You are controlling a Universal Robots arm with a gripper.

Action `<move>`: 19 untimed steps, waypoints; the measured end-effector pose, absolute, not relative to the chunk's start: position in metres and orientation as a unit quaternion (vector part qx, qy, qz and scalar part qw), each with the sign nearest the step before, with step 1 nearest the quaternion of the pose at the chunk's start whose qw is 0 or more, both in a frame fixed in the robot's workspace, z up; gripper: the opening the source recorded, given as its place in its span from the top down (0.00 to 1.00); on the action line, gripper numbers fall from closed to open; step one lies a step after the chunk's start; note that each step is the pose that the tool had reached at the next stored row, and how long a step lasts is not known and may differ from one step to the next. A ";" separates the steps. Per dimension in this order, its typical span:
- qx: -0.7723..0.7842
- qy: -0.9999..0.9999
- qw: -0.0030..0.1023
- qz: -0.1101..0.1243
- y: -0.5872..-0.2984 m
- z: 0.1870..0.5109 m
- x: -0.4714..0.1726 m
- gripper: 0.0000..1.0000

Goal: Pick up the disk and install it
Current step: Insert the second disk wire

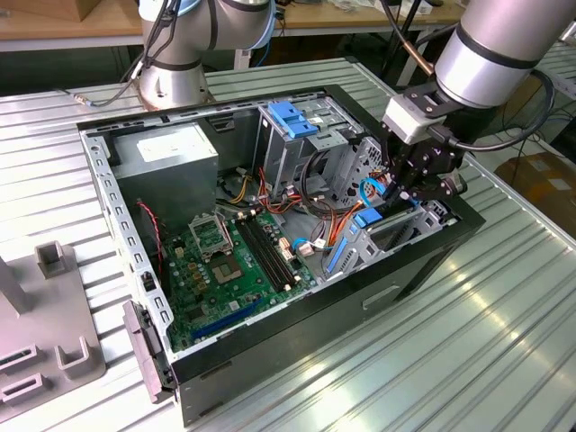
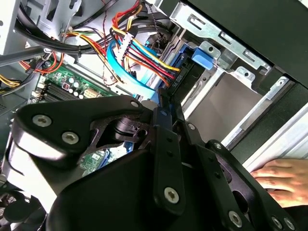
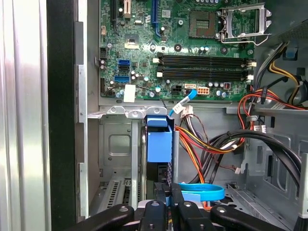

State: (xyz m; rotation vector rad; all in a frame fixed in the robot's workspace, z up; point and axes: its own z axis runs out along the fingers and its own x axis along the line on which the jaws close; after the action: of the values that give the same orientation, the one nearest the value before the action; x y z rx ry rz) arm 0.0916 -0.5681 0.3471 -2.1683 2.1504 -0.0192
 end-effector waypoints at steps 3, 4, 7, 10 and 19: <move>-0.709 0.703 0.044 -0.006 -0.568 0.346 0.092 0.84; -0.709 0.703 0.044 -0.006 -0.568 0.346 0.092 0.84; -0.709 0.703 0.044 -0.006 -0.568 0.345 0.092 0.84; -0.709 0.703 0.044 -0.006 -0.569 0.345 0.092 0.84; -0.709 0.703 0.044 -0.006 -0.568 0.348 0.092 0.84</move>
State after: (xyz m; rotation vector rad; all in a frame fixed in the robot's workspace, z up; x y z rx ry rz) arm 0.0917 -0.5685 0.3481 -2.1682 2.1503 -0.0188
